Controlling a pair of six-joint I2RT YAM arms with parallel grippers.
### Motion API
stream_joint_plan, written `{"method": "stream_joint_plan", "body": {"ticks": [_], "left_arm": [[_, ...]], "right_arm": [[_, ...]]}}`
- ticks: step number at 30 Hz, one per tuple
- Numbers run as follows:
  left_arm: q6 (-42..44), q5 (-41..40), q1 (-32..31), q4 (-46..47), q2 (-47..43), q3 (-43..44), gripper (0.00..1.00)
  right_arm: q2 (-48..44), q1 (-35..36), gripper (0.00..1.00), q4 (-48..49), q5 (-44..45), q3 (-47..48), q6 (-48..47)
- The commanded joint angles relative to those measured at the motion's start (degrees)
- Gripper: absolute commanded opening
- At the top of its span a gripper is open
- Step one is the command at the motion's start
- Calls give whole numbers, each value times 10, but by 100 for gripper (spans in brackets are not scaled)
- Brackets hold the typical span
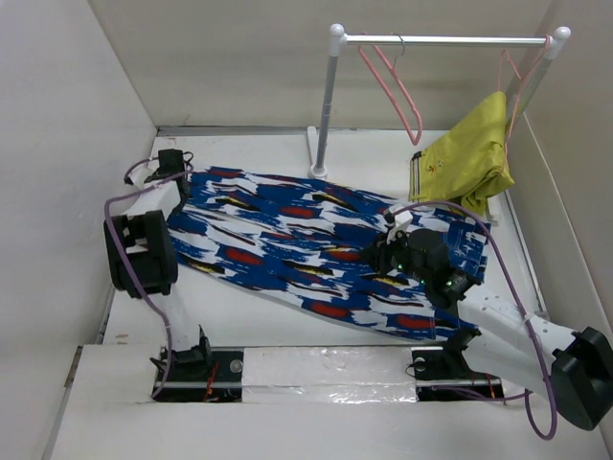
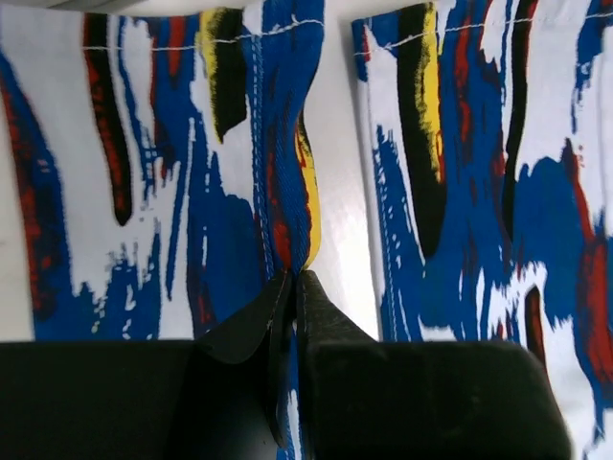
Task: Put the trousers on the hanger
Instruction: Flatten out the trousers at the center of the board.
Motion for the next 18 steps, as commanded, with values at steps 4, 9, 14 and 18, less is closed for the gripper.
{"method": "stream_joint_plan", "body": {"ticks": [4,9,14,18], "left_arm": [[30,-6,-7,-44,117,109,7],[39,-4,-12,4,79,65,42],[47,-6,-12,54,-28,-29,51],[27,-11,-23,83,-144,-107,49]], "right_arm": [[10,-2,27,35,14,7,1],[24,11,27,35,25,13,-5],[37,21,21,44,22,16,-6],[42,33,4,46,23,17,-7]]}}
